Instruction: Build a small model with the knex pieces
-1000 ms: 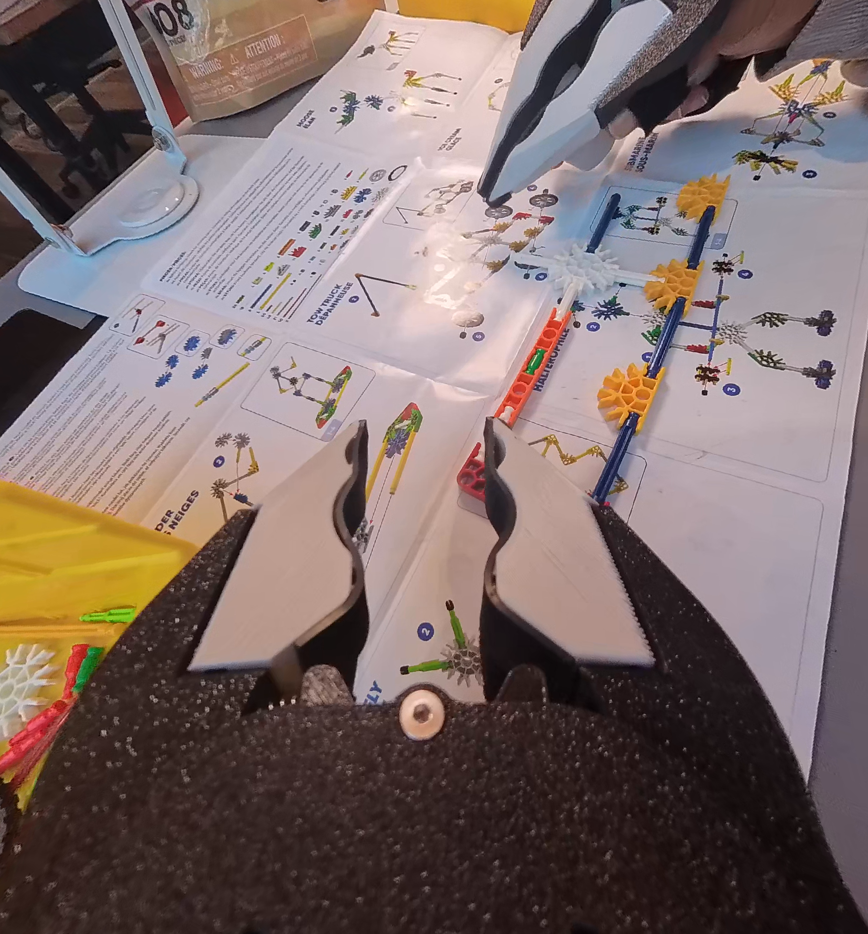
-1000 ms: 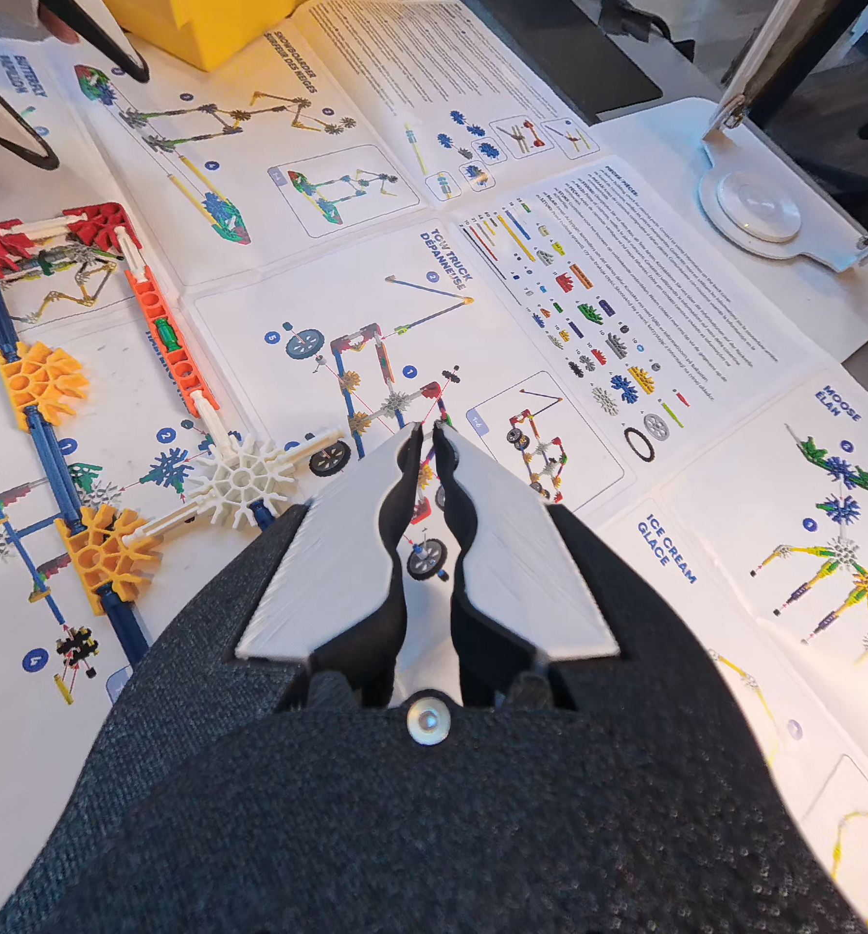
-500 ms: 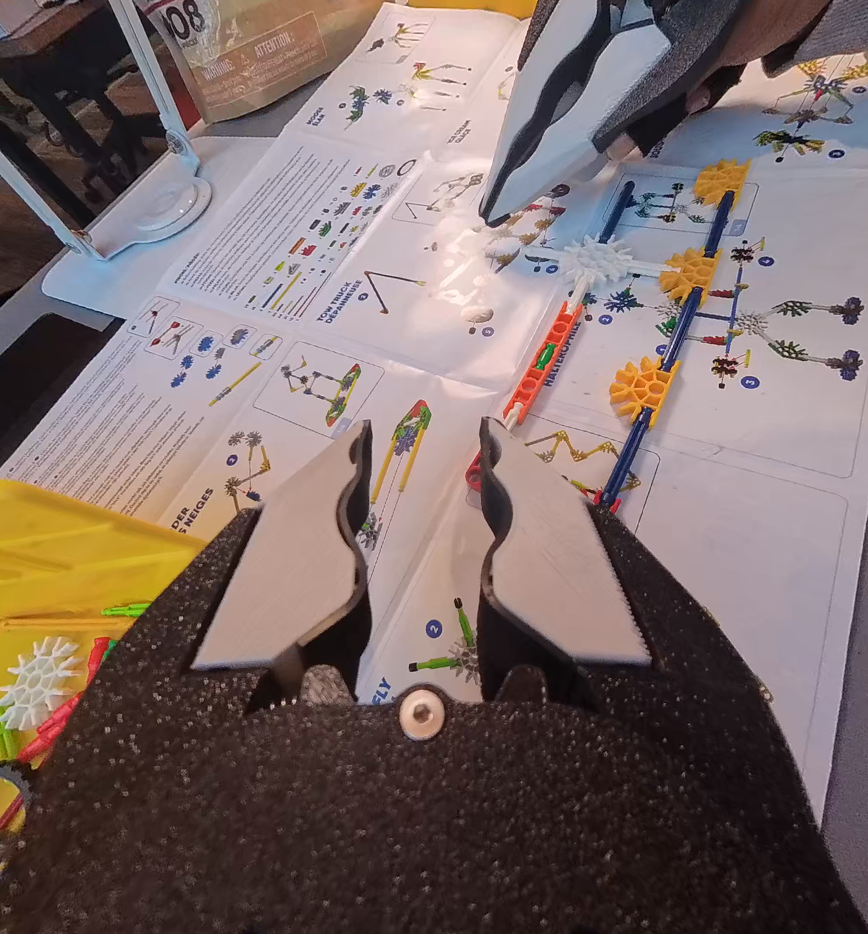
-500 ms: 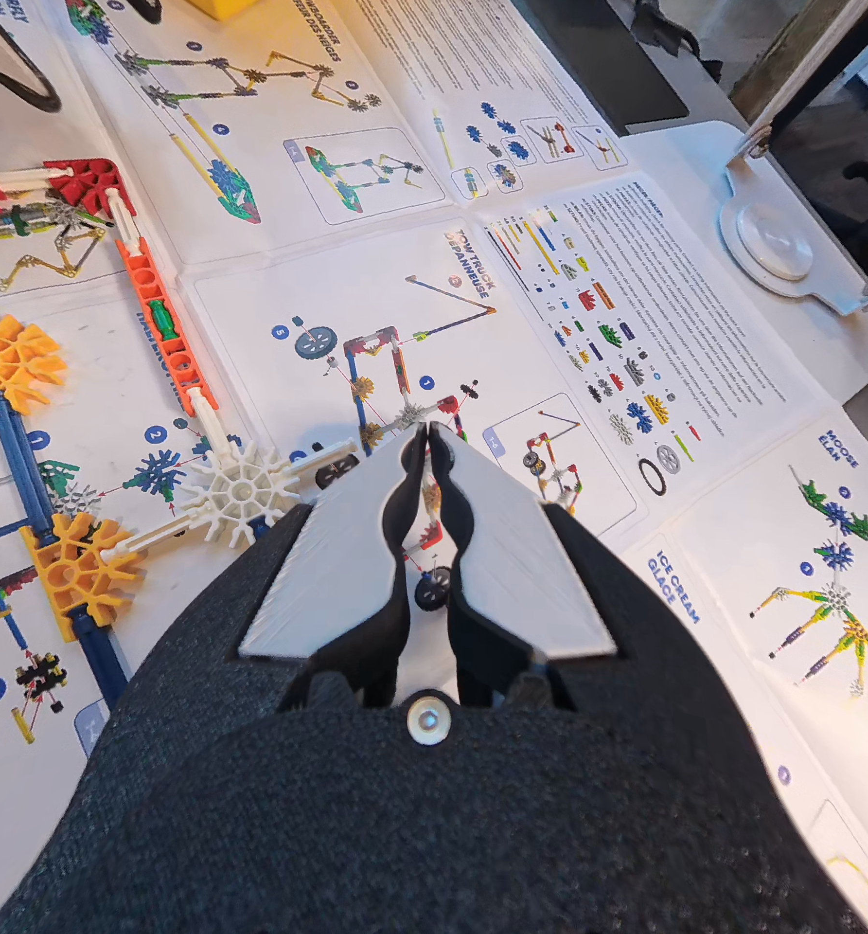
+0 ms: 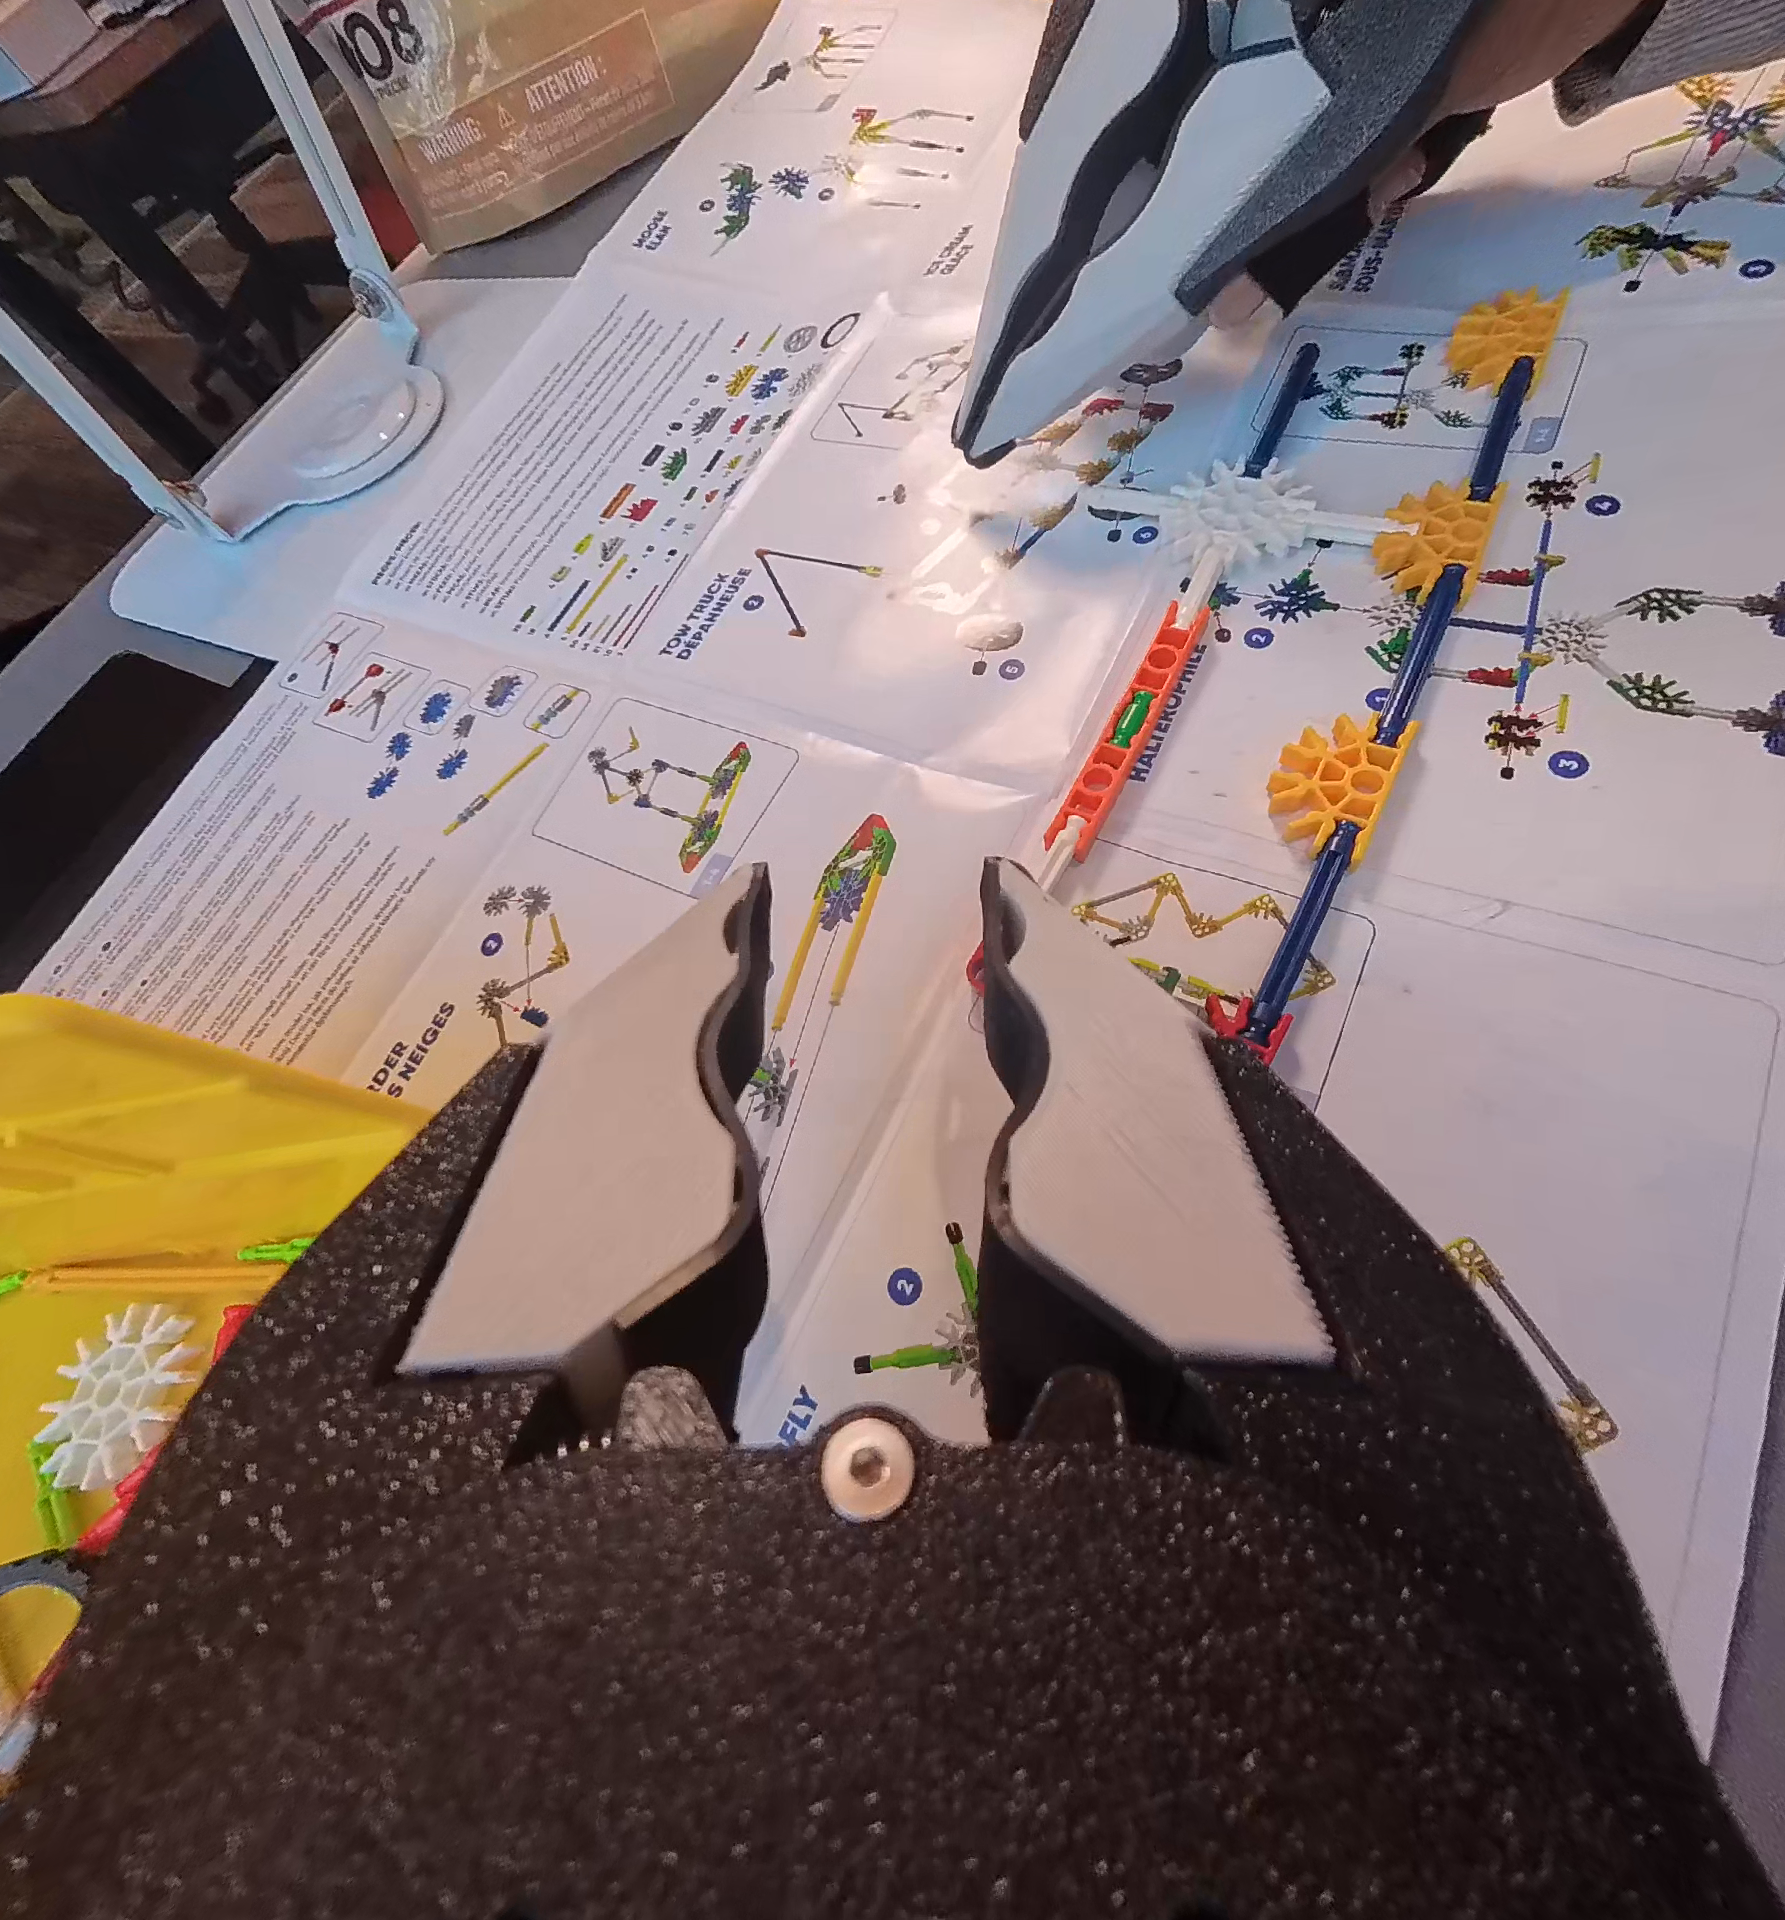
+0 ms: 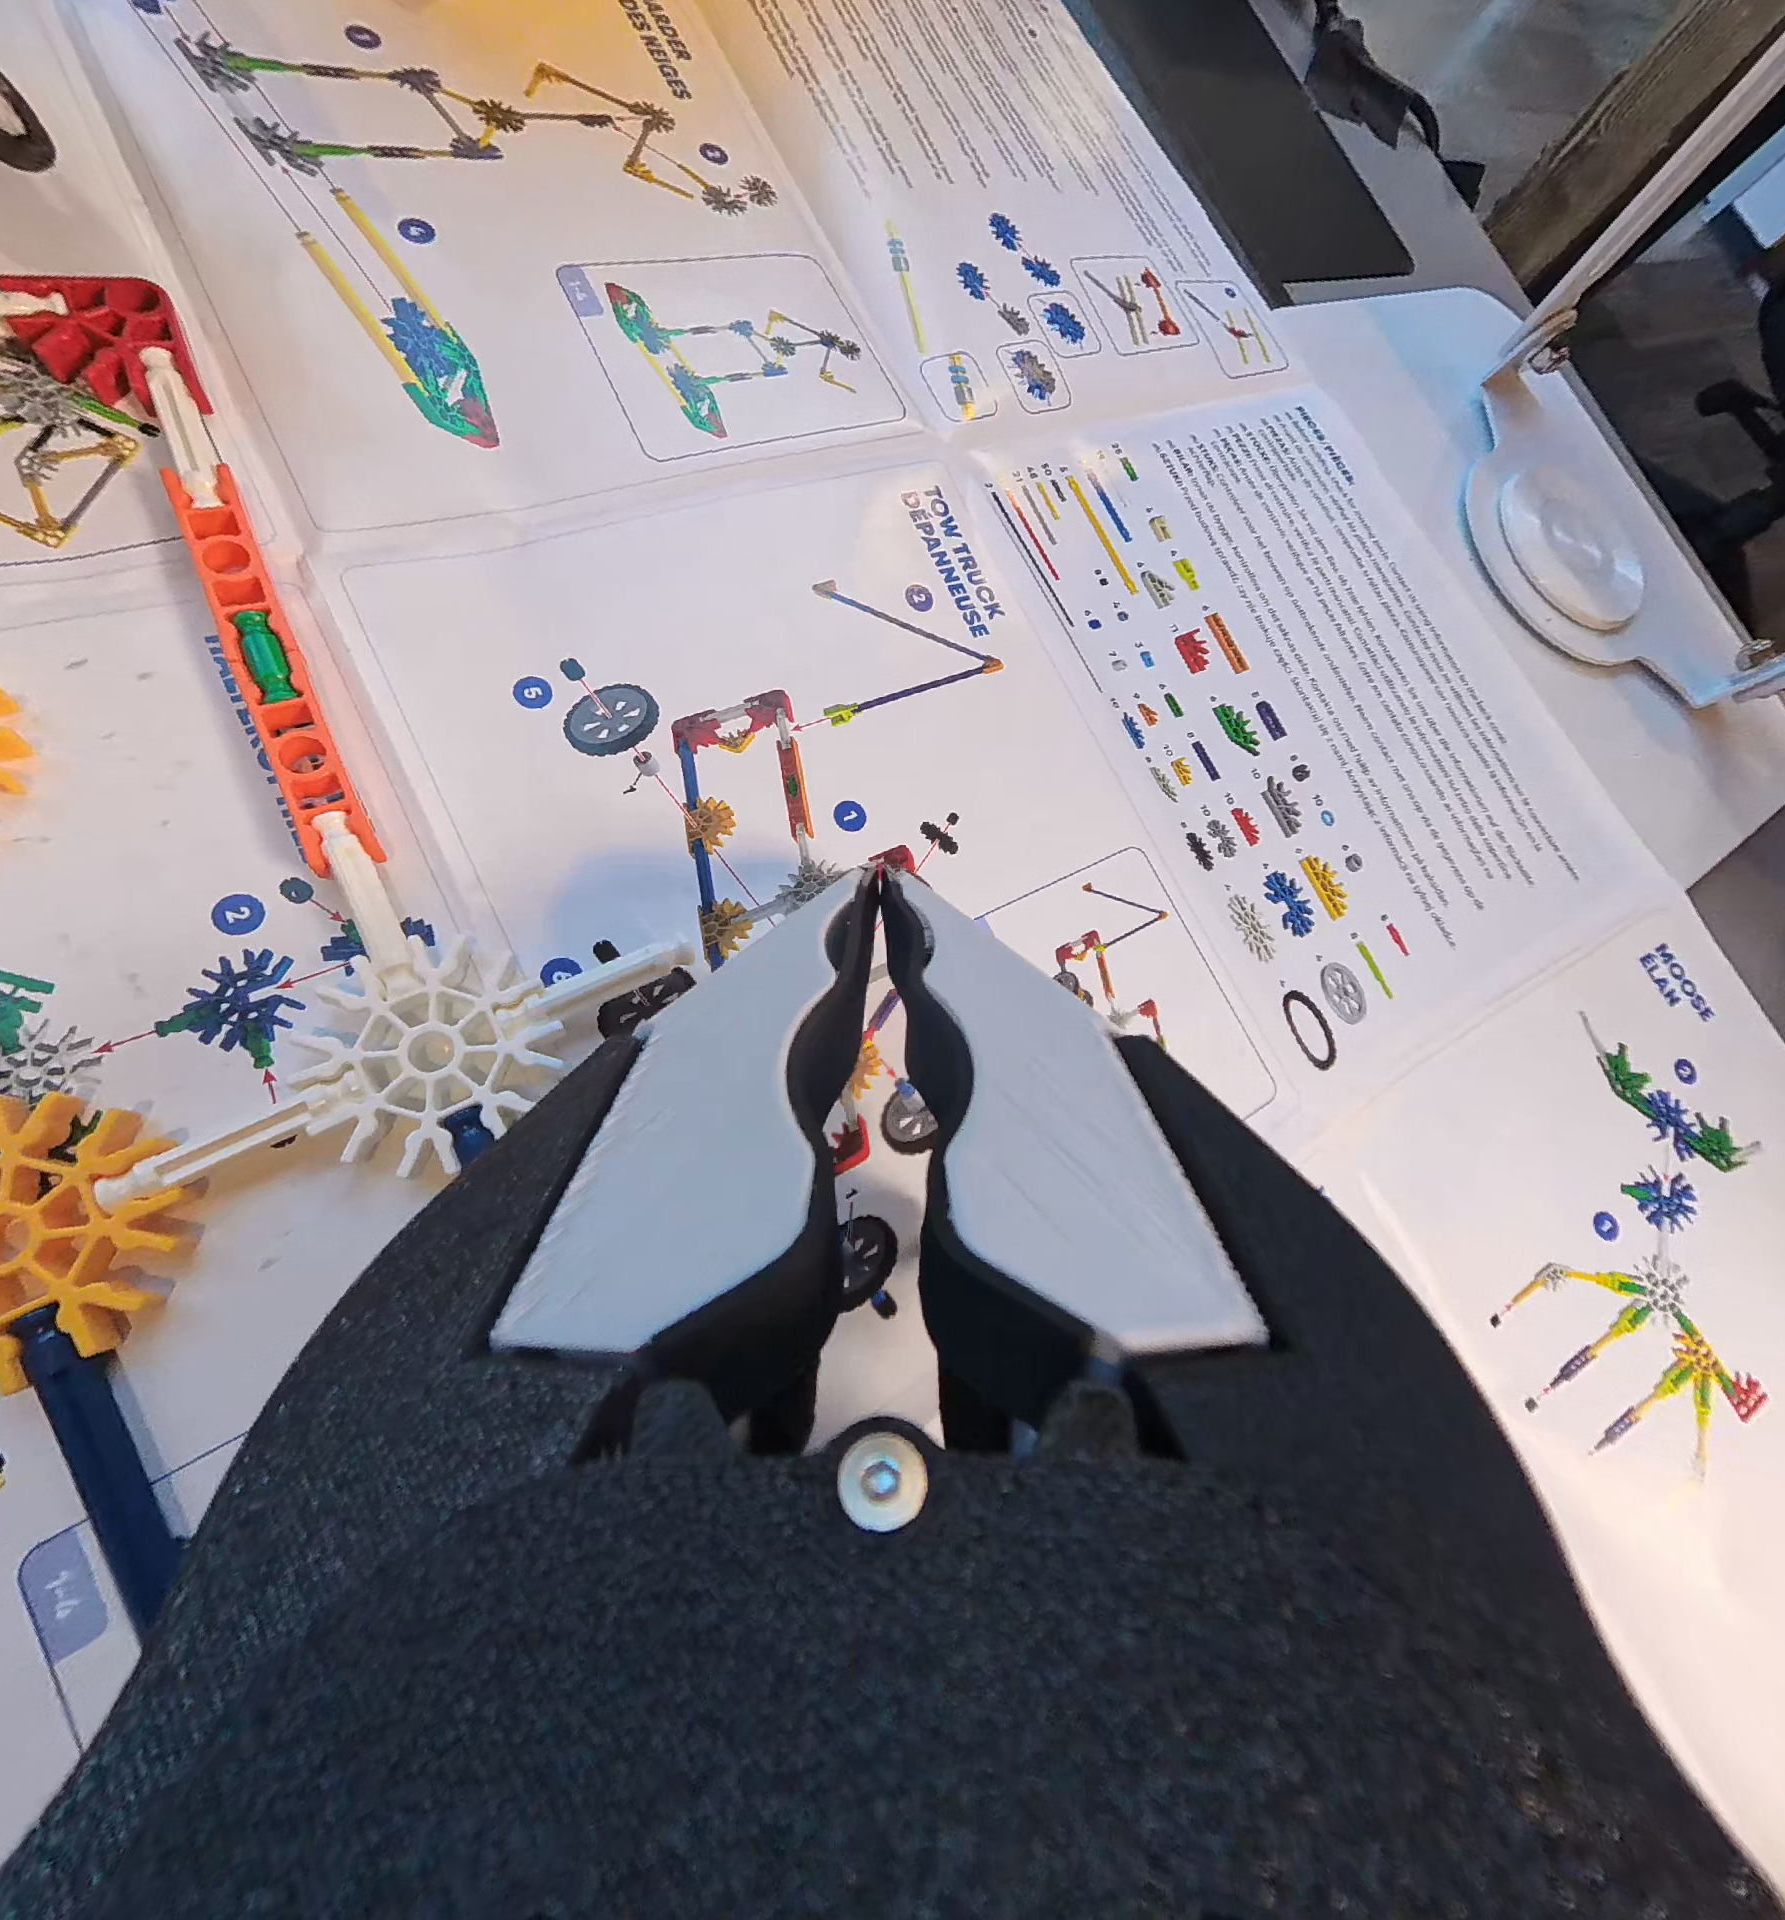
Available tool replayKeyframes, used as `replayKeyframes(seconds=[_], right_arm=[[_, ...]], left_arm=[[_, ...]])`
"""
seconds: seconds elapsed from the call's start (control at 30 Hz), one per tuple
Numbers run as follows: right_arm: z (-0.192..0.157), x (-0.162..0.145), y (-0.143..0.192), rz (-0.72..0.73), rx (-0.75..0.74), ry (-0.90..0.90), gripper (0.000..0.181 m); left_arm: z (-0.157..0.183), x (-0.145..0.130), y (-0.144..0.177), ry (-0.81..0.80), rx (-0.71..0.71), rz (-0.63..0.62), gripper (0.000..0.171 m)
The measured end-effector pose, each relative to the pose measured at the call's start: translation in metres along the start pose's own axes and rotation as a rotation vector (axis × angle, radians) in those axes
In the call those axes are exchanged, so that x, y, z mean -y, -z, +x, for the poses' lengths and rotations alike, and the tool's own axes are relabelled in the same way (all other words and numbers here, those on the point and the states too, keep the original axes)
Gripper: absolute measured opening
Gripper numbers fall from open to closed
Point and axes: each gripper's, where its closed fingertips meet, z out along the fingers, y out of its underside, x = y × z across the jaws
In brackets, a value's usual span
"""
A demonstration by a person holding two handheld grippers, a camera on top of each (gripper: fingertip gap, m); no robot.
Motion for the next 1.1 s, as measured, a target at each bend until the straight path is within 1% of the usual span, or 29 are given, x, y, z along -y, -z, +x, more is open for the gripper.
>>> replayKeyframes(seconds=[0.27, 0.5, 0.77, 0.87, 0.97, 1.03, 1.1], right_arm=[[0.002, -0.003, -0.002, -0.012, -0.005, -0.002, 0.0], [0.011, -0.001, -0.006, -0.009, -0.032, -0.007, 0.0], [0.008, -0.003, -0.01, -0.046, -0.023, 0.027, 0.0], [0.014, 0.004, -0.006, 0.006, -0.039, -0.012, 0.0], [0.027, 0.015, 0.007, 0.103, -0.076, -0.091, 0.0], [0.037, 0.021, 0.019, 0.164, -0.107, -0.148, 0.003], [0.044, 0.021, 0.034, 0.203, -0.138, -0.2, 0.007]], left_arm=[[0.0, -0.002, 0.0, -0.003, 0.0, -0.008, 0.038], [-0.001, -0.003, 0.0, -0.007, 0.003, -0.011, 0.036], [-0.003, -0.001, 0.0, -0.013, 0.018, -0.002, 0.035], [-0.003, 0.002, 0.0, 0.004, 0.018, 0.017, 0.034], [-0.008, 0.01, 0.004, 0.02, 0.041, 0.049, 0.034], [-0.015, 0.016, 0.011, 0.03, 0.079, 0.076, 0.034], [-0.03, 0.023, 0.024, 0.042, 0.137, 0.11, 0.033]])
